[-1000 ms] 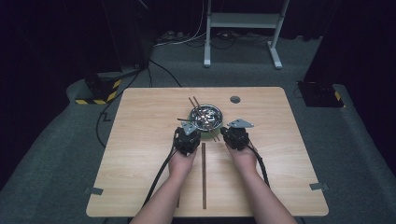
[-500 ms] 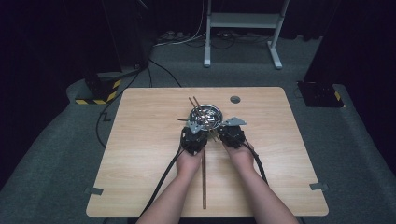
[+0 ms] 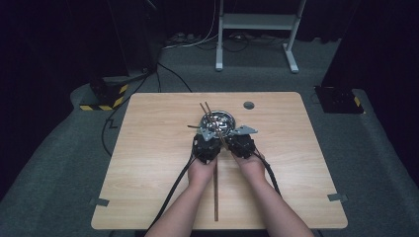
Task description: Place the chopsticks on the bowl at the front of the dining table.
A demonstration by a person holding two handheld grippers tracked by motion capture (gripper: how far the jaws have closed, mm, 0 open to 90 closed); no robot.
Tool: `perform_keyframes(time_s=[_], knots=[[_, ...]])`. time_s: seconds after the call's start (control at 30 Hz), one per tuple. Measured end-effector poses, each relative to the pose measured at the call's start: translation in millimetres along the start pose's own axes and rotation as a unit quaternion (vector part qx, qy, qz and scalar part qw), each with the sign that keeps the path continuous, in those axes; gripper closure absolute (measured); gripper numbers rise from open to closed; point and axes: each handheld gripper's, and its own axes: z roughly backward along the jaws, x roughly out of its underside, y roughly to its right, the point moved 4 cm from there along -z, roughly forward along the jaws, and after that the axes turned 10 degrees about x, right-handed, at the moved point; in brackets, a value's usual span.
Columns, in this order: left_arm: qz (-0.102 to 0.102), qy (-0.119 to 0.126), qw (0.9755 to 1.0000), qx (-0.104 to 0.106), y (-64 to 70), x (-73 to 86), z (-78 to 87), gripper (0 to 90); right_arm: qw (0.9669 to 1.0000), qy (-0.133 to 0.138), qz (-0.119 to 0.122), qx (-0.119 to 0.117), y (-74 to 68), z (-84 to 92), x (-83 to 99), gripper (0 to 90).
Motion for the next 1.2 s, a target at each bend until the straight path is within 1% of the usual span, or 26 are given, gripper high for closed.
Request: perform_keyframes(time_s=[0.07, 0.13, 0.17, 0.2, 0.3, 0.37, 0.47, 0.53, 0.63, 0.73, 0.77, 0.9, 1.1, 1.2], knots=[[-0.003, -0.003, 1.0000, -0.001, -0.4, -0.3, 1.8, 74.8, 1.0000, 0.001, 0.001, 0.000, -1.1, 0.7, -0.4, 79.1], [-0.003, -0.001, 1.0000, -0.003, -1.1, -0.7, 2.4, 74.8, 1.0000, 0.003, 0.002, 0.001, -0.8, 1.7, -0.6, 78.9], [0.001, 0.002, 1.0000, -0.001, -1.3, -0.8, 2.1, 74.7, 1.0000, 0.004, 0.002, 0.003, -0.4, 1.9, -0.4, 79.0], [0.002, 0.004, 1.0000, -0.002, -2.0, -0.8, 1.9, 74.8, 1.0000, 0.002, -0.003, 0.002, -0.2, 2.0, 0.0, 79.1], [0.002, 0.004, 1.0000, -0.005, -2.9, -0.5, 1.5, 75.2, 1.0000, 0.002, -0.003, 0.008, 2.4, 1.3, 1.5, 79.1], [0.002, 0.001, 1.0000, -0.009, -4.2, 0.5, 1.6, 75.7, 0.9999, 0.002, -0.010, 0.010, 3.6, 0.8, 2.7, 79.0], [0.001, -0.001, 0.9999, -0.011, -5.0, 1.5, 0.7, 76.5, 0.9999, -0.003, -0.013, 0.004, 2.4, -0.4, 4.2, 77.2], [0.004, -0.001, 0.9999, -0.011, -4.5, 1.9, -0.1, 76.8, 0.9999, 0.000, -0.013, 0.004, 1.0, -0.6, 3.5, 76.9], [0.002, 0.001, 1.0000, -0.009, -5.4, 1.3, 0.3, 76.8, 0.9999, 0.002, -0.013, 0.005, 0.0, -0.7, 2.1, 76.5], [0.006, 0.001, 1.0000, -0.007, -5.8, 1.0, 0.2, 76.8, 0.9999, 0.003, -0.010, 0.012, 0.5, -0.8, 1.1, 76.5], [0.008, 0.000, 0.9999, -0.006, -5.9, 1.2, -0.2, 76.8, 0.9999, 0.003, -0.011, 0.011, 0.9, -1.0, 1.0, 76.5], [0.006, -0.002, 1.0000, -0.004, -5.7, 2.2, -1.6, 76.9, 0.9999, -0.001, -0.009, 0.010, 0.1, -3.1, 2.3, 76.5], [0.007, 0.002, 1.0000, 0.003, -4.9, 2.5, -2.1, 77.4, 1.0000, -0.001, -0.003, 0.008, -3.4, -3.2, 2.3, 76.8], [0.004, 0.002, 1.0000, 0.003, -5.1, 2.0, -1.3, 77.5, 1.0000, 0.000, -0.002, 0.009, -3.5, -3.5, 2.2, 76.8]])
